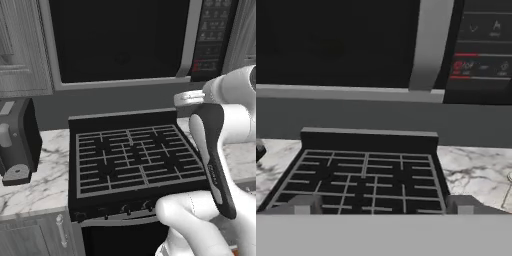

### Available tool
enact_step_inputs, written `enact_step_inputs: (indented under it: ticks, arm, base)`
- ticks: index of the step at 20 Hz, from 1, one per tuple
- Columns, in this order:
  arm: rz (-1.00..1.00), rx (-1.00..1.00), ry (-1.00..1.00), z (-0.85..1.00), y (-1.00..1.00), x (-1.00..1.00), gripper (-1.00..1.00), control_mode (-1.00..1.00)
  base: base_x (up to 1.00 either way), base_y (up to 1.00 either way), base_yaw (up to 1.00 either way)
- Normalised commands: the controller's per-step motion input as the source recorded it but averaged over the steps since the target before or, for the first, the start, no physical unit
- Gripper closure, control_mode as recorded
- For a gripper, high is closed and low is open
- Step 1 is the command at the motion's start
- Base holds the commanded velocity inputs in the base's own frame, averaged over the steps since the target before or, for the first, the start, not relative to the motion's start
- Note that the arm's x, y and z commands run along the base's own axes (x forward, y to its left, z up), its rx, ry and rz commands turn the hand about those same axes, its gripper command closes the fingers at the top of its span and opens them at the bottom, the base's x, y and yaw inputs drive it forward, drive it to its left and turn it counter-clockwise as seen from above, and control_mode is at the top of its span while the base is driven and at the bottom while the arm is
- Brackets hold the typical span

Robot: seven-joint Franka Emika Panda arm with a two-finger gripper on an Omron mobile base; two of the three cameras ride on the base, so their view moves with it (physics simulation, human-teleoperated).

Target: Open the microwave door.

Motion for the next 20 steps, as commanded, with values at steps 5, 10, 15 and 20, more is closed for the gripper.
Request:
enact_step_inputs:
  ticks: [5, 10, 15, 20]
  arm:
    - [0.03, 0.05, -0.55, 0.68, -0.23, 0.18, -1.00, -1.00]
    - [0.01, 0.01, -0.28, 0.25, -0.11, 0.62, -1.00, -1.00]
    - [0.00, 0.02, -0.05, 0.25, -0.35, 0.52, -1.00, -1.00]
    - [0.00, 0.02, -0.02, 0.43, -0.38, 0.36, -1.00, -1.00]
  base:
    - [0.00, 0.00, 0.00]
    - [0.00, 0.00, 0.00]
    - [0.00, 0.00, 0.00]
    - [0.00, 0.00, 0.00]
